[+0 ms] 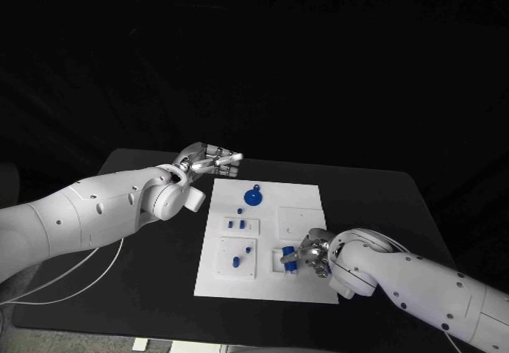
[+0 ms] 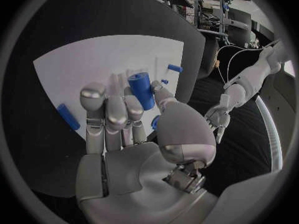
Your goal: Assemble the parts on the task board
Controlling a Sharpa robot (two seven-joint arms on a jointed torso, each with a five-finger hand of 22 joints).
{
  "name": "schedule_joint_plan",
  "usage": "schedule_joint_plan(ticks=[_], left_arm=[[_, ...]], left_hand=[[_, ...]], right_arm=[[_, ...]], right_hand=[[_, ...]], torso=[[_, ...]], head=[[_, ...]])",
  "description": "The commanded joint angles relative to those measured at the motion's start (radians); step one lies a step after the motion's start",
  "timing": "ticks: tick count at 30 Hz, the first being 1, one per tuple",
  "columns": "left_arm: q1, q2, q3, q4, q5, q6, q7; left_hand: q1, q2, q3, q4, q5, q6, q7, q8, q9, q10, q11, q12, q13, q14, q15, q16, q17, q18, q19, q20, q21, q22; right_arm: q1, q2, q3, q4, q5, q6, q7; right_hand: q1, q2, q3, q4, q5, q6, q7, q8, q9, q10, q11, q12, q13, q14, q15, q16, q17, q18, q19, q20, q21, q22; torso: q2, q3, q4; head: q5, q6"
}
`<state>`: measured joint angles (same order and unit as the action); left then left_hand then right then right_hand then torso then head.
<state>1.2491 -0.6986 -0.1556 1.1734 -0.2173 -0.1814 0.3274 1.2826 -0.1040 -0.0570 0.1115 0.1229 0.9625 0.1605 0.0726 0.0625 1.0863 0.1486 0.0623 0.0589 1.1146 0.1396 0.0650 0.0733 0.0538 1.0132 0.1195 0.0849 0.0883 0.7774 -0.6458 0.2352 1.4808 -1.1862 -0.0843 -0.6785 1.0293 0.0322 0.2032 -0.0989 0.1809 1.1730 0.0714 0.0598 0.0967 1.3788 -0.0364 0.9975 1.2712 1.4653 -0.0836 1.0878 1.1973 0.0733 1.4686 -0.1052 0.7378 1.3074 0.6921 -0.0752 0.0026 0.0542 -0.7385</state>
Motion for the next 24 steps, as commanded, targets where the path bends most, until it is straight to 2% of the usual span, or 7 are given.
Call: schedule_joint_plan(ticks=[1, 5, 7, 10, 14, 18, 24], left_arm=[[-0.001, 0.004, 0.000, -0.003, 0.005, -0.008, 0.003], [-0.002, 0.005, 0.000, -0.003, 0.007, -0.008, 0.003], [-0.003, 0.006, 0.000, -0.001, 0.008, -0.007, 0.003], [-0.003, 0.007, 0.000, 0.001, 0.009, -0.006, 0.003], [-0.003, 0.007, 0.000, 0.004, 0.012, -0.004, 0.004], [-0.003, 0.007, -0.001, 0.007, 0.019, 0.003, 0.008], [-0.003, 0.008, -0.001, 0.010, 0.022, 0.009, 0.011]], left_hand=[[0.000, -0.004, 0.000, 0.004, 0.005, 0.007, -0.001, 0.005, 0.001, 0.001, -0.003, -0.002, 0.001, 0.005, -0.004, -0.003, -0.002, 0.003, 0.009, 0.001, 0.006, -0.001], [0.000, -0.004, 0.000, 0.004, 0.005, 0.007, -0.001, 0.005, 0.001, 0.001, -0.003, -0.002, 0.001, 0.005, -0.004, -0.003, -0.002, 0.003, 0.009, 0.001, 0.006, -0.001], [0.000, -0.004, 0.000, 0.004, 0.005, 0.007, -0.001, 0.005, 0.001, 0.001, -0.003, -0.002, 0.001, 0.005, -0.004, -0.003, -0.002, 0.003, 0.009, 0.001, 0.006, -0.001], [-0.004, 0.001, -0.002, -0.003, 0.007, 0.006, -0.001, 0.005, 0.000, -0.001, -0.003, -0.002, 0.001, 0.004, -0.003, -0.003, -0.002, 0.004, 0.008, 0.002, 0.007, -0.002], [-0.004, 0.001, -0.002, -0.003, 0.007, 0.006, -0.001, 0.005, 0.000, -0.001, -0.003, -0.002, 0.001, 0.004, -0.003, -0.003, -0.002, 0.004, 0.008, 0.002, 0.007, -0.002], [-0.005, 0.002, -0.002, -0.006, 0.007, 0.004, 0.000, 0.004, 0.000, -0.002, -0.002, -0.002, 0.001, 0.003, -0.003, -0.003, -0.001, 0.004, 0.008, 0.002, 0.007, -0.003], [-0.005, 0.002, -0.002, -0.006, 0.007, 0.004, 0.000, 0.004, 0.000, -0.002, -0.002, -0.002, 0.001, 0.003, -0.003, -0.003, -0.001, 0.004, 0.008, 0.002, 0.007, -0.003]], right_arm=[[-0.001, 0.014, 0.000, -0.013, -0.007, 0.026, 0.003], [-0.001, 0.028, 0.000, -0.031, -0.007, 0.045, 0.001], [-0.001, 0.036, 0.000, -0.044, -0.007, 0.062, -0.001], [-0.001, 0.045, 0.000, -0.056, -0.006, 0.075, -0.003], [-0.001, 0.059, -0.001, -0.071, -0.002, 0.094, -0.003], [-0.001, 0.066, -0.002, -0.082, 0.014, 0.112, -0.005], [-0.001, 0.076, -0.003, -0.096, 0.012, 0.117, -0.004]], right_hand=[[0.001, 0.013, 0.001, 0.007, -0.001, 0.051, -0.032, 0.004, 0.000, -0.004, -0.006, -0.004, -0.001, 0.001, -0.007, -0.003, 0.000, -0.001, 0.051, -0.007, -0.001, 0.036], [0.002, 0.013, -0.002, 0.012, -0.001, 0.050, -0.032, 0.004, 0.000, -0.005, -0.006, -0.007, -0.003, 0.001, -0.007, -0.005, -0.001, -0.002, 0.050, -0.007, -0.003, 0.035], [0.002, 0.013, -0.006, 0.019, -0.002, 0.050, -0.032, 0.004, -0.001, -0.006, -0.006, -0.008, -0.004, 0.001, -0.007, -0.006, 0.000, -0.002, 0.050, -0.007, -0.006, 0.035], [0.000, 0.013, -0.009, 0.024, -0.005, 0.049, -0.032, 0.004, -0.001, -0.007, -0.006, -0.011, -0.005, 0.001, -0.007, -0.008, 0.000, -0.002, 0.050, -0.007, -0.006, 0.035], [-0.001, 0.013, -0.011, 0.027, -0.005, 0.050, -0.032, 0.004, -0.001, -0.007, -0.005, -0.012, -0.006, 0.001, -0.007, -0.009, 0.000, -0.002, 0.050, -0.007, -0.007, 0.035], [0.001, 0.011, -0.014, 0.029, -0.004, 0.049, -0.032, 0.004, -0.001, -0.008, -0.005, -0.014, -0.007, 0.001, -0.007, -0.010, 0.000, -0.003, 0.050, -0.007, -0.009, 0.035], [0.000, 0.012, -0.017, 0.034, -0.004, 0.049, -0.031, 0.004, -0.001, -0.008, -0.005, -0.014, -0.008, 0.000, -0.007, -0.012, 0.000, -0.003, 0.050, -0.007, -0.010, 0.035]], torso=[[-0.009, -0.0059, -0.0009], [-0.011, -0.0092, -0.0009], [-0.011, -0.0092, -0.0010], [-0.011, -0.0112, 0.0012], [-0.010, -0.0101, 0.0032], [-0.010, -0.0119, 0.0043], [-0.009, -0.0125, 0.0056]], head=[[0.004, -0.006], [0.006, -0.008], [0.005, -0.008], [0.005, -0.010], [0.005, -0.012], [0.004, -0.013], [0.001, -0.014]])
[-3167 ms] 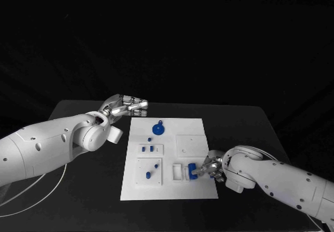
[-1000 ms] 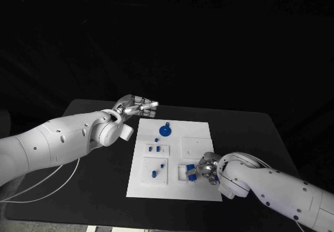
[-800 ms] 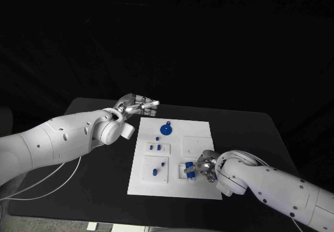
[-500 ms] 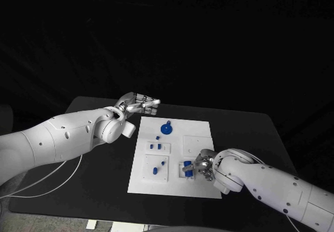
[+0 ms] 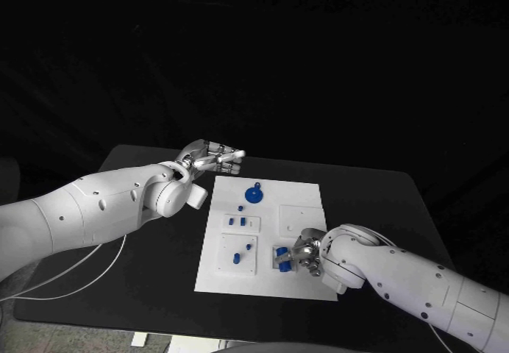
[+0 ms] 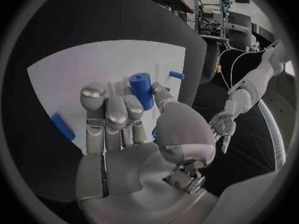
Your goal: Assemble the parts on the task board
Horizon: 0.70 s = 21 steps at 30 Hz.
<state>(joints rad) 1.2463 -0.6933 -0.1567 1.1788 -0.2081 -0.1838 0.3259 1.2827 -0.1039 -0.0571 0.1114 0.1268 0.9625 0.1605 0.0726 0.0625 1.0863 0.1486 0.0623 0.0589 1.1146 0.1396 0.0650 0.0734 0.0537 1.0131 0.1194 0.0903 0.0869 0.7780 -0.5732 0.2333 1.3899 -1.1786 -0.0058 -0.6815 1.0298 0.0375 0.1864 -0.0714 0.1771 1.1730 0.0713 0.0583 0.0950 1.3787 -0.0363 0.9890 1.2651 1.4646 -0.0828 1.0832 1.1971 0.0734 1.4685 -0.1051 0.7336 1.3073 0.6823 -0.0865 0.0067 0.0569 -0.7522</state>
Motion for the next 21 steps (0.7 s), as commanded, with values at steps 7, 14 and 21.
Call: schedule_joint_plan(ticks=[7, 14, 21], left_arm=[[0.000, 0.003, 0.001, 0.007, 0.014, 0.015, 0.012], [0.000, 0.001, 0.001, 0.008, 0.014, 0.017, 0.010], [0.000, 0.001, 0.001, 0.007, 0.014, 0.020, 0.008]], left_hand=[[-0.007, 0.006, -0.002, -0.009, 0.003, 0.002, 0.001, 0.004, 0.000, -0.004, -0.001, -0.002, 0.001, 0.001, -0.002, -0.003, -0.001, 0.005, 0.007, 0.003, 0.002, -0.002], [-0.008, 0.007, -0.003, -0.009, 0.003, 0.002, 0.001, 0.004, 0.001, -0.005, -0.001, -0.002, 0.001, 0.000, -0.002, -0.003, -0.001, 0.005, 0.007, 0.003, 0.002, -0.003], [-0.010, 0.008, -0.003, -0.010, 0.003, 0.001, 0.001, 0.004, 0.000, -0.005, -0.001, -0.002, 0.001, 0.000, -0.002, -0.003, -0.001, 0.005, 0.007, 0.003, 0.001, -0.003]], right_arm=[[-0.002, 0.017, -0.002, -0.020, -0.005, 0.036, 0.002], [-0.002, 0.029, -0.002, -0.034, -0.011, 0.030, 0.006], [-0.002, 0.034, -0.002, -0.037, -0.017, 0.025, 0.010]], right_hand=[[-0.003, 0.005, -0.006, 0.012, -0.001, 0.048, -0.031, 0.005, 0.001, -0.009, -0.005, -0.006, -0.002, 0.001, -0.008, -0.009, 0.000, -0.003, 0.050, -0.007, -0.007, 0.035], [-0.005, 0.005, -0.040, 0.032, 0.009, 0.047, -0.030, 0.005, 0.001, -0.010, -0.005, -0.008, -0.004, 0.002, -0.008, -0.012, 0.001, -0.002, 0.050, -0.008, -0.010, 0.037], [-0.029, -0.001, -0.095, 0.064, -0.051, 0.045, -0.027, 0.006, 0.002, -0.012, -0.002, -0.012, -0.007, 0.001, -0.008, -0.019, 0.000, -0.001, 0.050, -0.008, -0.015, 0.036]], torso=[[0.002, -0.0009, 0.0056], [0.002, -0.0024, 0.0071], [0.002, -0.0035, 0.0090]], head=[[-0.004, 0.002], [-0.006, 0.003], [-0.007, 0.005]])
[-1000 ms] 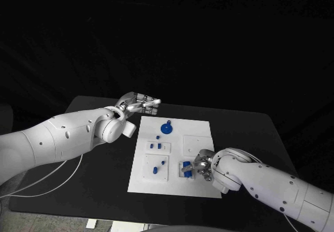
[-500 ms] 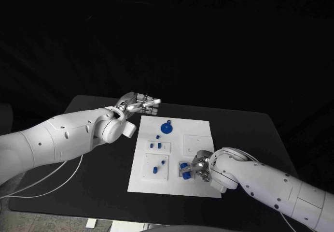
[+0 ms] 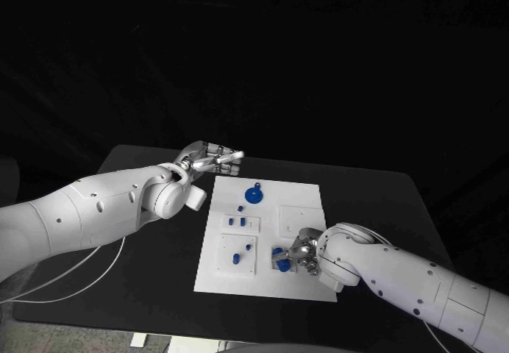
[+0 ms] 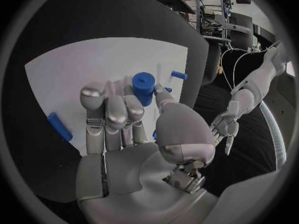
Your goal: Assemble the parts on the task board
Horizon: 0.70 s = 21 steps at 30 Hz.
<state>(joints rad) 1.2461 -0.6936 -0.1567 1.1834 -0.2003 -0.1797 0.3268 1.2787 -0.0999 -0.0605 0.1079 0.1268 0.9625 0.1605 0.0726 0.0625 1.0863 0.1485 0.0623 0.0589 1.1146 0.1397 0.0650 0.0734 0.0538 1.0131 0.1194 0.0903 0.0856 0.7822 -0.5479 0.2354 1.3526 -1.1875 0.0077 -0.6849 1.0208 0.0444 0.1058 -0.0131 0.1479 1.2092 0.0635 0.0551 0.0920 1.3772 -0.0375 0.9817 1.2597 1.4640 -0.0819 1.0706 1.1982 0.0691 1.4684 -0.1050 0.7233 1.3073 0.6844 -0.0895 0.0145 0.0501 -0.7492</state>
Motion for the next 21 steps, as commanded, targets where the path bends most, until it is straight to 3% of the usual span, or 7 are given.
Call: schedule_joint_plan(ticks=[1, 3, 10, 21], left_arm=[[0.000, 0.001, 0.001, 0.002, 0.007, 0.016, 0.007], [0.000, 0.001, 0.001, 0.002, 0.007, 0.017, 0.006], [0.000, 0.001, 0.001, 0.002, 0.007, 0.031, 0.003], [0.000, -0.003, 0.001, 0.003, 0.007, 0.032, 0.000]], left_hand=[[-0.006, 0.004, 0.000, -0.006, 0.003, 0.001, 0.001, 0.005, 0.000, -0.005, -0.001, -0.002, 0.001, 0.000, -0.002, -0.003, -0.001, 0.005, 0.007, 0.003, 0.001, -0.002], [-0.006, 0.004, 0.000, -0.006, 0.002, 0.001, 0.001, 0.004, 0.000, -0.005, -0.001, -0.002, 0.001, 0.000, -0.002, -0.003, -0.001, 0.005, 0.007, 0.003, 0.001, -0.002], [-0.006, 0.019, 0.002, -0.024, 0.021, -0.003, 0.002, 0.005, 0.000, -0.011, 0.001, -0.001, 0.001, -0.006, 0.000, -0.003, -0.001, 0.006, 0.006, 0.005, 0.002, -0.002], [-0.013, 0.018, -0.001, -0.028, 0.009, -0.004, 0.003, 0.005, 0.000, -0.012, 0.001, -0.002, 0.001, -0.007, 0.001, -0.003, -0.001, 0.008, 0.006, 0.005, 0.002, -0.002]], right_arm=[[-0.006, 0.009, -0.004, 0.000, -0.009, 0.012, 0.015], [-0.006, 0.010, -0.004, -0.001, -0.011, 0.013, 0.016], [-0.006, 0.010, -0.004, 0.003, -0.014, 0.024, 0.023], [-0.006, -0.021, -0.004, 0.051, -0.031, 0.012, 0.028]], right_hand=[[-0.027, -0.012, -0.021, 0.013, -0.042, 0.008, -0.019, 0.009, 0.006, -0.011, -0.001, -0.006, -0.002, 0.002, -0.009, -0.007, -0.002, 0.004, 0.050, -0.008, -0.005, 0.036], [-0.037, -0.024, -0.027, 0.032, -0.081, 0.006, -0.018, 0.009, 0.009, -0.012, 0.000, -0.007, -0.003, 0.001, -0.009, -0.010, -0.003, 0.005, 0.050, -0.008, -0.009, 0.035], [-0.058, -0.081, -0.001, 0.114, -0.090, 0.001, -0.017, 0.009, 0.020, -0.014, 0.001, -0.006, -0.003, 0.002, -0.009, -0.014, -0.002, 0.006, 0.050, -0.008, -0.009, 0.037], [-0.052, -0.089, -0.026, 0.129, -0.084, 0.001, -0.017, 0.009, 0.024, -0.014, 0.000, -0.005, -0.002, 0.002, -0.009, -0.016, -0.002, 0.006, 0.051, -0.008, -0.008, 0.039]], torso=[[0.000, -0.0006, 0.0015], [0.000, -0.0010, 0.0020], [0.001, -0.0020, 0.0035], [0.001, -0.0021, 0.0055]], head=[[-0.001, 0.002], [-0.002, 0.002], [-0.004, 0.003], [-0.007, 0.003]])
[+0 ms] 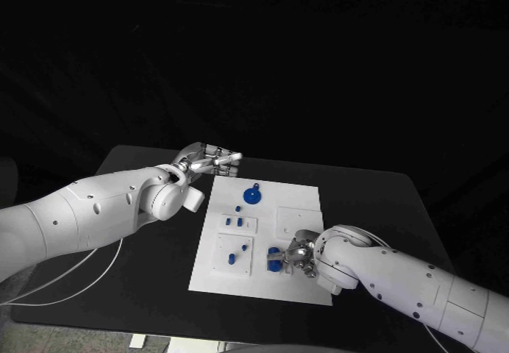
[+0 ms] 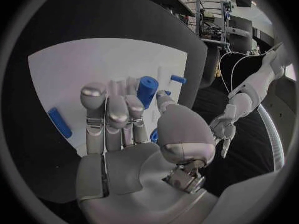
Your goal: Assemble the parts on the task board
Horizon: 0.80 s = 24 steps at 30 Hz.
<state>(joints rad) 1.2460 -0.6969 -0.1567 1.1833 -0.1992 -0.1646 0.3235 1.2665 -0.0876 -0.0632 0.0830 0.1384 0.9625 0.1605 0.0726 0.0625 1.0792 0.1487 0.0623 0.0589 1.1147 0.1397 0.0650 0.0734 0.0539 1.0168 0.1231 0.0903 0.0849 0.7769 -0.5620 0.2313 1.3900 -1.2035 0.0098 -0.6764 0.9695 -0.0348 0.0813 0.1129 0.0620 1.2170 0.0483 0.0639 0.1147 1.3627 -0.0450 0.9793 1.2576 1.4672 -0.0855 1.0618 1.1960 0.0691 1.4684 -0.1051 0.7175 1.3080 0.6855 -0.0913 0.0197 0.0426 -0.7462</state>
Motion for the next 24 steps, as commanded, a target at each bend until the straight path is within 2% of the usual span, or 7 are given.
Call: schedule_joint_plan(ticks=[1, 8, 10, 13, 19, 20, 24], left_arm=[[0.000, 0.000, 0.001, 0.003, 0.006, 0.017, 0.003], [0.000, -0.003, 0.001, 0.004, 0.006, 0.018, 0.002], [0.000, -0.004, 0.001, 0.004, 0.006, 0.018, 0.001], [-0.001, -0.006, 0.001, 0.004, 0.006, 0.018, 0.001], [-0.001, -0.008, 0.000, 0.005, 0.006, 0.020, -0.001], [-0.001, -0.008, 0.000, 0.005, 0.006, 0.021, -0.001], [-0.001, -0.008, 0.000, 0.005, 0.006, 0.029, -0.005]], left_hand=[[-0.001, 0.006, 0.002, -0.003, -0.003, -0.004, 0.003, 0.005, 0.000, -0.005, 0.001, -0.002, 0.001, -0.007, 0.001, -0.003, -0.001, 0.008, 0.003, 0.002, 0.002, -0.001], [0.000, 0.003, 0.003, 0.001, -0.005, -0.005, 0.003, 0.005, 0.000, -0.005, 0.001, -0.002, 0.001, -0.007, 0.001, -0.003, -0.001, 0.008, 0.003, 0.002, 0.002, -0.002], [0.000, 0.003, 0.003, 0.001, -0.005, -0.005, 0.003, 0.005, 0.000, -0.005, 0.001, -0.002, 0.001, -0.007, 0.001, -0.003, -0.001, 0.008, 0.003, 0.002, 0.002, -0.002], [0.002, 0.006, 0.003, -0.001, -0.005, -0.003, 0.002, 0.005, 0.000, -0.005, 0.001, -0.002, 0.001, -0.007, 0.000, -0.003, -0.001, 0.008, 0.003, 0.002, 0.003, -0.002], [0.002, 0.006, 0.003, -0.001, -0.005, -0.003, 0.002, 0.005, 0.000, -0.005, 0.001, -0.002, 0.001, -0.007, 0.000, -0.003, -0.001, 0.008, 0.003, 0.002, 0.003, -0.002], [0.002, 0.006, 0.003, -0.001, -0.005, -0.003, 0.002, 0.005, 0.000, -0.005, 0.001, -0.002, 0.001, -0.007, 0.000, -0.003, -0.001, 0.008, 0.003, 0.002, 0.003, -0.002], [0.000, 0.012, 0.001, -0.006, -0.005, -0.004, 0.002, 0.005, 0.000, -0.004, 0.000, -0.002, 0.001, -0.005, 0.000, -0.003, -0.001, 0.008, 0.004, 0.001, 0.004, -0.001]], right_arm=[[-0.001, -0.013, 0.000, 0.021, -0.016, 0.009, 0.020], [-0.001, -0.052, 0.000, 0.064, -0.024, 0.004, 0.029], [-0.001, -0.062, 0.000, 0.075, -0.025, 0.006, 0.034], [-0.001, -0.075, 0.000, 0.094, -0.027, 0.015, 0.043], [-0.001, -0.082, 0.000, 0.107, -0.027, 0.033, 0.054], [-0.001, -0.082, 0.000, 0.108, -0.027, 0.035, 0.054], [-0.001, -0.077, 0.000, 0.104, -0.033, 0.034, 0.052]], right_hand=[[-0.001, -0.010, -0.002, 0.003, 0.002, -0.007, -0.002, 0.000, 0.001, 0.001, 0.008, -0.003, 0.000, -0.001, -0.006, -0.007, 0.000, 0.006, 0.051, -0.008, -0.002, 0.038], [0.020, -0.013, 0.003, -0.012, 0.001, -0.006, -0.002, 0.000, 0.002, 0.002, 0.008, 0.000, 0.002, 0.000, -0.006, -0.005, 0.002, 0.007, 0.051, -0.008, 0.000, 0.038], [0.034, -0.014, 0.005, -0.026, 0.004, -0.005, -0.002, 0.000, 0.002, 0.003, 0.007, 0.002, 0.003, 0.000, -0.006, -0.004, 0.003, 0.007, 0.051, -0.008, 0.002, 0.039], [0.077, -0.011, 0.018, -0.079, 0.014, 0.000, -0.002, 0.000, -0.001, 0.004, 0.008, 0.004, 0.005, 0.000, -0.005, -0.004, 0.003, 0.007, 0.051, -0.008, 0.004, 0.039], [0.124, -0.021, 0.038, -0.120, 0.036, 0.005, -0.004, 0.000, -0.005, 0.006, 0.007, 0.008, 0.007, 0.001, -0.005, 0.000, 0.006, 0.007, 0.051, -0.007, 0.007, 0.040], [0.135, -0.020, 0.043, -0.129, 0.056, 0.006, -0.004, 0.000, -0.006, 0.007, 0.007, 0.009, 0.008, 0.001, -0.005, 0.001, 0.006, 0.007, 0.051, -0.007, 0.009, 0.041], [0.153, 0.012, 0.050, -0.160, 0.061, 0.010, -0.007, 0.000, -0.011, 0.007, 0.005, 0.008, 0.007, 0.001, -0.005, 0.001, 0.006, 0.007, 0.051, -0.007, 0.009, 0.042]], torso=[[0.000, -0.0003, 0.0003], [0.001, -0.0004, 0.0008], [0.000, -0.0004, 0.0015], [0.001, -0.0004, 0.0027], [0.001, -0.0020, 0.0042], [0.001, -0.0021, 0.0046], [0.001, -0.0029, 0.0060]], head=[[0.000, 0.000], [-0.002, 0.000], [-0.004, 0.001], [-0.005, 0.003], [-0.008, 0.002], [-0.009, 0.002], [-0.011, 0.002]])
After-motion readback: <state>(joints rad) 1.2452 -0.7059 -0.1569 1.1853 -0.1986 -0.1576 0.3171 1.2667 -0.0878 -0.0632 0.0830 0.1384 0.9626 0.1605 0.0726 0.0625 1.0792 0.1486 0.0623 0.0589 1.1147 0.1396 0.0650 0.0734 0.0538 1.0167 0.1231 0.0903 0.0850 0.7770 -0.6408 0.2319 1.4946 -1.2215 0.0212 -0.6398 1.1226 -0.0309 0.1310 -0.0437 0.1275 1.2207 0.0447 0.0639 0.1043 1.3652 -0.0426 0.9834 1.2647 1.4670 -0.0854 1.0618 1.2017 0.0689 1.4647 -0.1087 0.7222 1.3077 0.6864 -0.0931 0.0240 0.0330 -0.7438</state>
